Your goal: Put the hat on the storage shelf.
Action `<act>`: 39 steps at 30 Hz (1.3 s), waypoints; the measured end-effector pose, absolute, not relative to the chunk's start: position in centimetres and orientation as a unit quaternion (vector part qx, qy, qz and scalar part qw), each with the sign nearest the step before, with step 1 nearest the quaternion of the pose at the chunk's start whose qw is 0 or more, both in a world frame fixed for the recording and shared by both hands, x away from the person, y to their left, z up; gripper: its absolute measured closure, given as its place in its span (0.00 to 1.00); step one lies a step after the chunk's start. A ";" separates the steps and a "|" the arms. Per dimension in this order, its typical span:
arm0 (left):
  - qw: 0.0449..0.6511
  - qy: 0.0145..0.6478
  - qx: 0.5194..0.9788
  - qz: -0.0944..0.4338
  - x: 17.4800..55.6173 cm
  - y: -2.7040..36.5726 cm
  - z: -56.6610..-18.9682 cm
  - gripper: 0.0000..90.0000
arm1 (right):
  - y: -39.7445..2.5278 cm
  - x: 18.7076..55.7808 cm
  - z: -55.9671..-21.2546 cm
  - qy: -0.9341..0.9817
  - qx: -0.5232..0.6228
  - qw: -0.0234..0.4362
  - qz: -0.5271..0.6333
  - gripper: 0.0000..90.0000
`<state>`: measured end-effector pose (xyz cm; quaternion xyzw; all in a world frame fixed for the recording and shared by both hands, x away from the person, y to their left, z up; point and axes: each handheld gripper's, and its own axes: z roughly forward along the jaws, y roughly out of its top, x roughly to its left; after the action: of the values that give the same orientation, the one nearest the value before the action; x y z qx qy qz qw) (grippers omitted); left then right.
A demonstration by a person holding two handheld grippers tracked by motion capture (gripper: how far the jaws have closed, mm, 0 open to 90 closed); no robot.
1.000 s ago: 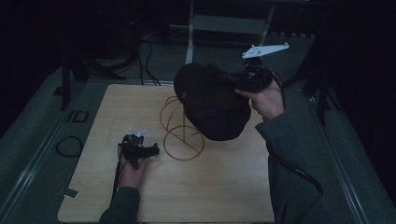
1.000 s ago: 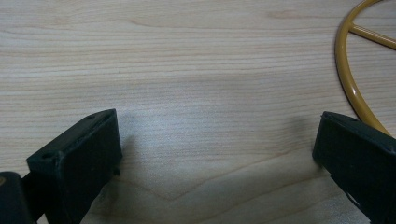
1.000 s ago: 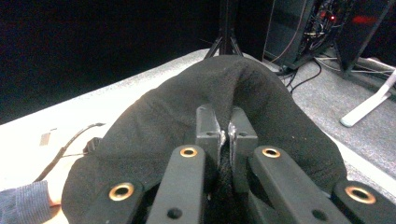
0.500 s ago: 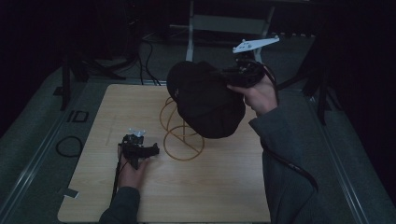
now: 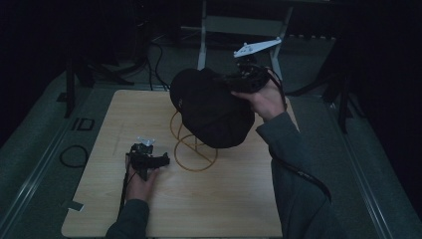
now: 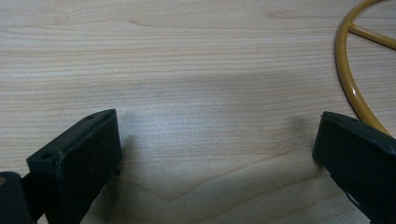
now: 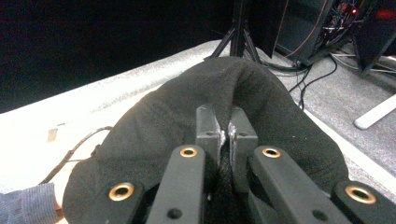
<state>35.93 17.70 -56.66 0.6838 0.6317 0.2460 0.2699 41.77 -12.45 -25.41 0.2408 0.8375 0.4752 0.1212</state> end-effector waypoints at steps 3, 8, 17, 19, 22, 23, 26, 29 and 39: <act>0.270 0.632 0.684 0.247 35.9 17.7 -56.7 0.01 | -11.7 41.9 -25.6 0.841 0.239 0.120 0.470 0.96; 0.270 0.632 0.684 0.246 35.9 17.7 -56.7 0.01 | -10.5 42.0 -25.9 0.850 0.236 0.125 0.453 0.96; 0.270 0.632 0.684 0.246 35.9 17.7 -56.7 0.01 | -8.2 42.5 -27.2 0.864 0.231 0.125 0.430 0.95; 0.270 0.632 0.684 0.246 35.9 17.7 -56.7 0.01 | -7.6 42.5 -27.6 0.868 0.227 0.129 0.422 0.95; 0.269 0.631 0.684 0.246 35.9 17.7 -56.7 0.01 | -6.9 42.6 -28.1 0.872 0.226 0.129 0.415 0.95; 0.268 0.631 0.685 0.246 35.9 17.7 -56.7 0.01 | -6.8 42.6 -28.3 0.873 0.225 0.129 0.413 0.95; 0.269 0.632 0.684 0.247 35.9 17.7 -56.7 0.01 | -6.3 42.7 -28.8 0.875 0.227 0.130 0.407 0.94; 0.270 0.632 0.684 0.246 35.9 17.7 -56.7 0.01 | -5.9 42.6 -29.3 0.879 0.226 0.135 0.398 0.93; 0.270 0.632 0.683 0.247 35.9 17.7 -56.7 0.01 | -5.1 42.6 -30.5 0.887 0.224 0.135 0.380 0.87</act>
<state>35.93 17.69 -56.67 0.6830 0.6320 0.2468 0.2704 42.62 -5.07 -30.46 0.2242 0.8872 0.3799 0.1352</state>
